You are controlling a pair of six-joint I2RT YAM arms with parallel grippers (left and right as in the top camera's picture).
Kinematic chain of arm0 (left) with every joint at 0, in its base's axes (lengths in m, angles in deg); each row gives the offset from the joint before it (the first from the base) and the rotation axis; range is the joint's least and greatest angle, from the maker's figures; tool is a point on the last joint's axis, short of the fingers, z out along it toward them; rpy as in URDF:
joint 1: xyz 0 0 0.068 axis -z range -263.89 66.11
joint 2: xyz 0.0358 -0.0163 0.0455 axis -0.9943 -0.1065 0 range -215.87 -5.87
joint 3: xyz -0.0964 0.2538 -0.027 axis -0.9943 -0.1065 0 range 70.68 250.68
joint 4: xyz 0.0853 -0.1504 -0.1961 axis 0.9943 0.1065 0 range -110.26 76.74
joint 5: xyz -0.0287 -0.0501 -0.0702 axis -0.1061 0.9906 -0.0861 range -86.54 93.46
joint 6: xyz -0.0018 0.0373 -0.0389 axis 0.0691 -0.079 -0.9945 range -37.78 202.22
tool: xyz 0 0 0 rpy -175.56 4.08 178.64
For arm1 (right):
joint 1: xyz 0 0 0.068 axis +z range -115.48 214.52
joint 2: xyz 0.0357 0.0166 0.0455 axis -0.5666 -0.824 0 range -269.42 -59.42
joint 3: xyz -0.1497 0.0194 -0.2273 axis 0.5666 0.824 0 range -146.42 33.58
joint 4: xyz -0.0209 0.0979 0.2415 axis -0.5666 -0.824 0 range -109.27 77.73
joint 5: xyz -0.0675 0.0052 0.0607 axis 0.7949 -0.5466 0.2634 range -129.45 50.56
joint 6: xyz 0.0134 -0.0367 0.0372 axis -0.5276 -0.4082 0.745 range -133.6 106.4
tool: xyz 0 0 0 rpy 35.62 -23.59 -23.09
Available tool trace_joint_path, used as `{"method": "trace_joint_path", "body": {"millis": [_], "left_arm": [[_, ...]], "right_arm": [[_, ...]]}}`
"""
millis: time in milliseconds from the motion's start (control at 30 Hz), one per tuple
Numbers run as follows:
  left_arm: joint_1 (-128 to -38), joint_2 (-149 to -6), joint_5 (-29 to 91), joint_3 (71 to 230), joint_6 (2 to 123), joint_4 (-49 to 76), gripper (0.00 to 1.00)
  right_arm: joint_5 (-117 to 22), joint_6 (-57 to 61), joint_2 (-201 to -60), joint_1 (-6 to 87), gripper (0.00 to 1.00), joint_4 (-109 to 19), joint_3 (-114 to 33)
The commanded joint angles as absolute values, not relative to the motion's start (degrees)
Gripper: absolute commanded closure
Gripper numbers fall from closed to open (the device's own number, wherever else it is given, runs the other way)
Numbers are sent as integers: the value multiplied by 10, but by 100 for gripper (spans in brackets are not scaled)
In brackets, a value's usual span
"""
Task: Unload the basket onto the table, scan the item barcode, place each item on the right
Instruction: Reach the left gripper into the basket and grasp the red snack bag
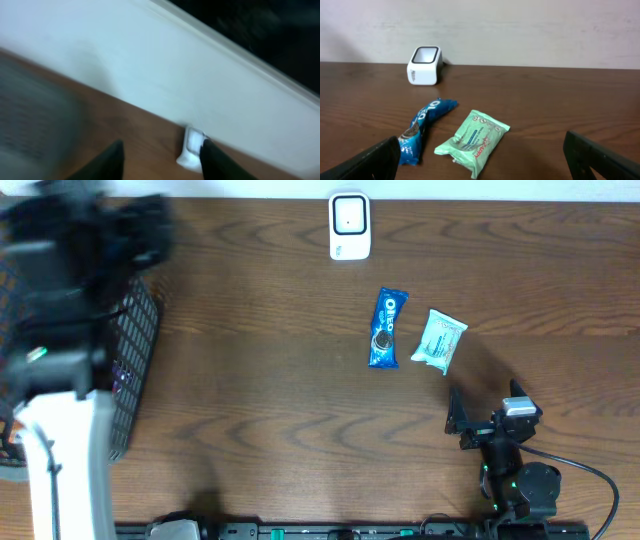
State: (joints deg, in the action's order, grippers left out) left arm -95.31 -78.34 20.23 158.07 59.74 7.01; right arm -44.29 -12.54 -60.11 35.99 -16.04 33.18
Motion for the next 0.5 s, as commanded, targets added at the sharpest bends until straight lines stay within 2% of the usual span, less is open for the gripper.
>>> {"method": "trace_joint_path", "body": {"millis": [0, 100, 233, 467], "left_arm": [[-1057, -765, 205, 1587, 608, 88, 39], [-1145, -770, 205, 1587, 611, 118, 31], [-1226, -802, 205, 1587, 619, 173, 31], [-1228, -908, 205, 1581, 675, 256, 30]], "right_arm": [[-440, -117, -598, 364, 1, -163, 333], [-440, -117, -598, 364, 1, -163, 333], [-440, -118, -598, 364, 1, -163, 333], [-440, -117, -598, 364, 1, -163, 333]]}}
